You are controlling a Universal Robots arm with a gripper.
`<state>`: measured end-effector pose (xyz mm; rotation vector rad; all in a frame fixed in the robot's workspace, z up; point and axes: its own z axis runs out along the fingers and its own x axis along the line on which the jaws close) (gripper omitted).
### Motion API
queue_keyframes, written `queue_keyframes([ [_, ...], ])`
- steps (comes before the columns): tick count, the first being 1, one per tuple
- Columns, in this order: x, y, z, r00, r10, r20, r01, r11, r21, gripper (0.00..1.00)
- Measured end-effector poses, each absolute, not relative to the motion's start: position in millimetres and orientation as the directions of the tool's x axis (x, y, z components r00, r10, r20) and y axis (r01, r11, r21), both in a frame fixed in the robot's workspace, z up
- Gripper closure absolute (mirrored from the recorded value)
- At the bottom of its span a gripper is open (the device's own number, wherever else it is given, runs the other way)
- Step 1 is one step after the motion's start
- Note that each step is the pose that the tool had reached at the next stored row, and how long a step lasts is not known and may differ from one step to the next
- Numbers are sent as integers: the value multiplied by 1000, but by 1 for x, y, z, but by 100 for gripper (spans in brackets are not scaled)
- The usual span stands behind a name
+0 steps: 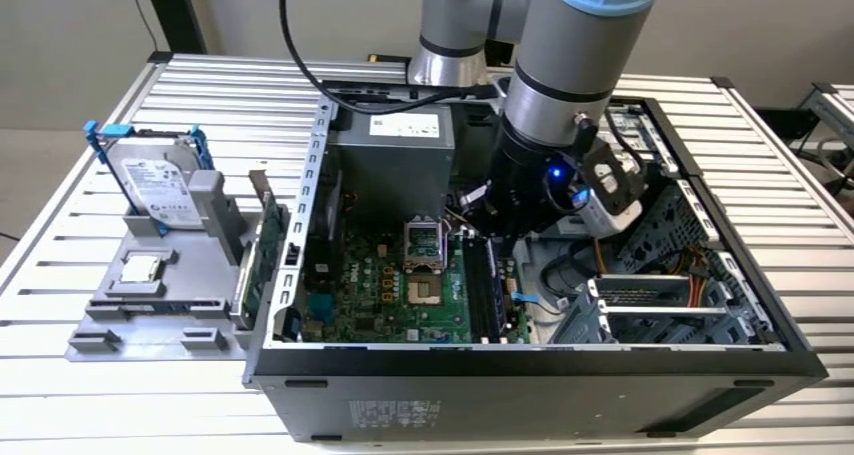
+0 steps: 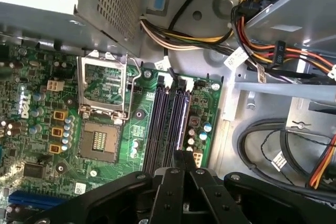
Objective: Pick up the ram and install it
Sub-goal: 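Insert the ram into the slot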
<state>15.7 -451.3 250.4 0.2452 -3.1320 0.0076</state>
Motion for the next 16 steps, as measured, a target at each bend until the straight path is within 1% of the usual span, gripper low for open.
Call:
queue_keyframes([
  [16,16,-451,250,-974,-227,0,-227,974,-5,100],
])
